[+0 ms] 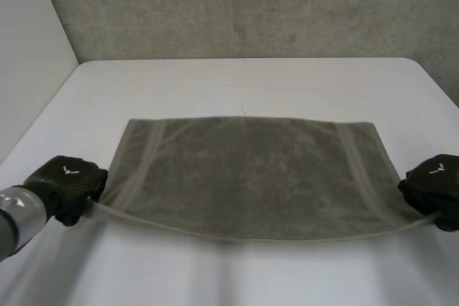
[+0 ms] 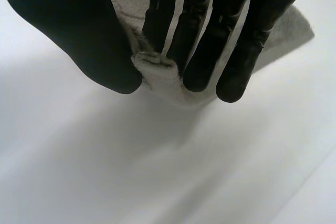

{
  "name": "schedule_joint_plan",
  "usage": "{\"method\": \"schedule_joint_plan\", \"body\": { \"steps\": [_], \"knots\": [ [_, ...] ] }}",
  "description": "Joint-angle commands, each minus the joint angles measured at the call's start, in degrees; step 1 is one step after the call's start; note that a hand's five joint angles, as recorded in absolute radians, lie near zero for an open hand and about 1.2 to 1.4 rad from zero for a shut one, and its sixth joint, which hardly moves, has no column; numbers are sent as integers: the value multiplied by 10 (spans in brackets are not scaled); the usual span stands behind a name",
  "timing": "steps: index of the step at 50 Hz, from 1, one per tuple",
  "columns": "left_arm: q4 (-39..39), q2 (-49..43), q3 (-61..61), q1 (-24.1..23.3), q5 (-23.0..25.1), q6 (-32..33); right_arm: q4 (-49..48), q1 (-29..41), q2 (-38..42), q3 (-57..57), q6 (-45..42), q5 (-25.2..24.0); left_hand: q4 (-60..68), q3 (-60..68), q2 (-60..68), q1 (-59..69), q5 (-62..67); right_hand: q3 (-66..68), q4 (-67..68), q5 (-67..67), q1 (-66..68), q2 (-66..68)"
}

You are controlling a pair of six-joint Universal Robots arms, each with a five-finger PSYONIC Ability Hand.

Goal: Fold the towel.

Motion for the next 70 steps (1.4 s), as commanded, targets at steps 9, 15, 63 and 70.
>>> {"method": "schedule_joint_plan", "body": {
  "steps": [9,15,63,70],
  "knots": [
    [110,-80,74,-10,60,32,-139,35,88,-112,97,-11,103,103,102,109,104,119,114,177,183,125],
    [181,-228,204,-45,41,1,-214,116,215,-230,148,78,103,103,102,109,104,119,114,177,183,125],
    [453,-184,128,-96,-14,-96,-445,117,116,-114,361,55,-597,-597,-598,-591,-596,-581,-586,-523,-517,-575],
    [403,-116,51,-93,-10,-201,-378,75,112,-48,346,20,-597,-597,-598,-591,-596,-526,-531,-468,-462,-520]
  ]
}}
